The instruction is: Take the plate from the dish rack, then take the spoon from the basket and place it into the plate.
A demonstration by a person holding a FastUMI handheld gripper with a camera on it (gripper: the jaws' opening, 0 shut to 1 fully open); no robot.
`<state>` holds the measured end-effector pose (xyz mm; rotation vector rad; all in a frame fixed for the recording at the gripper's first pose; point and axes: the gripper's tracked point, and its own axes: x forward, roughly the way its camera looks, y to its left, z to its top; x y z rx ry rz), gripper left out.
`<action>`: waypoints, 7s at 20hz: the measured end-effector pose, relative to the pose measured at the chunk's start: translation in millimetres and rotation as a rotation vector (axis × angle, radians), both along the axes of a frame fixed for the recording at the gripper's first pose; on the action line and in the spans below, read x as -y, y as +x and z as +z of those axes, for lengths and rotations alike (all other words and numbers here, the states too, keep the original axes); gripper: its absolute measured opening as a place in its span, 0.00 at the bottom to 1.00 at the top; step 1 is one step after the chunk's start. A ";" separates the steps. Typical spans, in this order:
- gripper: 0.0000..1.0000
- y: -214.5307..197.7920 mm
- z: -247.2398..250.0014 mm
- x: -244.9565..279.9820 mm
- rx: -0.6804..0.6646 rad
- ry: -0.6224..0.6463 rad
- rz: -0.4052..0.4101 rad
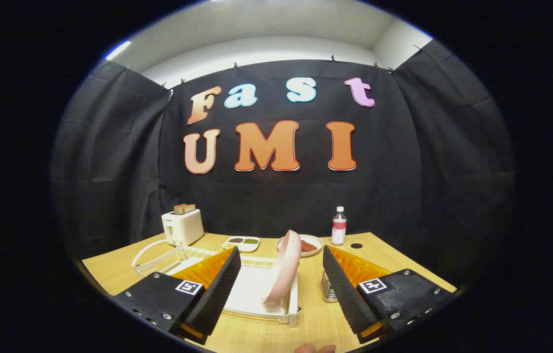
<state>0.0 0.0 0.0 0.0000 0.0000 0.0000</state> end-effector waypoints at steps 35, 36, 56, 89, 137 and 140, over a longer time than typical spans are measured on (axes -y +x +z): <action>1.00 -2.6 -8.3 7.3 -0.037 -0.015 -0.075; 1.00 -0.3 -9.0 6.2 -0.041 -0.019 -0.080; 0.99 73.8 -46.3 -16.8 -0.170 -0.187 -0.249; 0.26 128.0 -59.7 20.8 -0.311 -0.132 -0.440; 0.26 -81.1 -215.8 -122.0 -0.601 0.966 0.058; 0.26 -71.8 -221.8 -121.8 -0.623 0.991 0.034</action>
